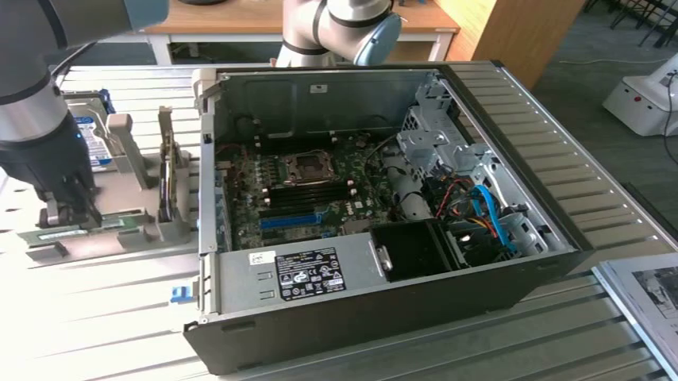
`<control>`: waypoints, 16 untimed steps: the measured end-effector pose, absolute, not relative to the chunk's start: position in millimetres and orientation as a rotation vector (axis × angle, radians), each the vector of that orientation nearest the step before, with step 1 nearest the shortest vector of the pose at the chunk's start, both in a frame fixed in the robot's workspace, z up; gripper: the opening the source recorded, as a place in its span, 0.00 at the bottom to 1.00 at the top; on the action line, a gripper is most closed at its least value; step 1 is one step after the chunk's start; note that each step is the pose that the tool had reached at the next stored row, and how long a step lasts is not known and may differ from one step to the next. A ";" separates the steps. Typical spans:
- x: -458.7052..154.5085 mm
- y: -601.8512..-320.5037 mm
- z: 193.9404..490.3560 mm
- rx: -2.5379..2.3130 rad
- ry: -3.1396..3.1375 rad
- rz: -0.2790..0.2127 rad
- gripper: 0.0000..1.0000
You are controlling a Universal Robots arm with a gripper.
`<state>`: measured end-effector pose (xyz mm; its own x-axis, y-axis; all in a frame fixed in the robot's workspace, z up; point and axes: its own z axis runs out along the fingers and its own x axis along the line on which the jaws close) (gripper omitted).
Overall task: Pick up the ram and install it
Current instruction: 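Pick up the ram and move it above insertion slot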
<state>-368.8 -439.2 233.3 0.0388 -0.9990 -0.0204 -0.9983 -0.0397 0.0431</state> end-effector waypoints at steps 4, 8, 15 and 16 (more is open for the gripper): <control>-368.8 -439.2 240.7 2.252 -2.165 -0.070 0.12; -368.8 -439.2 246.6 2.252 -2.165 -0.070 0.12; -368.8 -439.2 258.8 2.252 -2.165 -0.070 0.12; -368.8 -439.2 260.6 2.252 -2.165 -0.070 0.12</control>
<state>-368.8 -439.2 260.6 0.0388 -0.9990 -0.0204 -0.9983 -0.0397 0.0431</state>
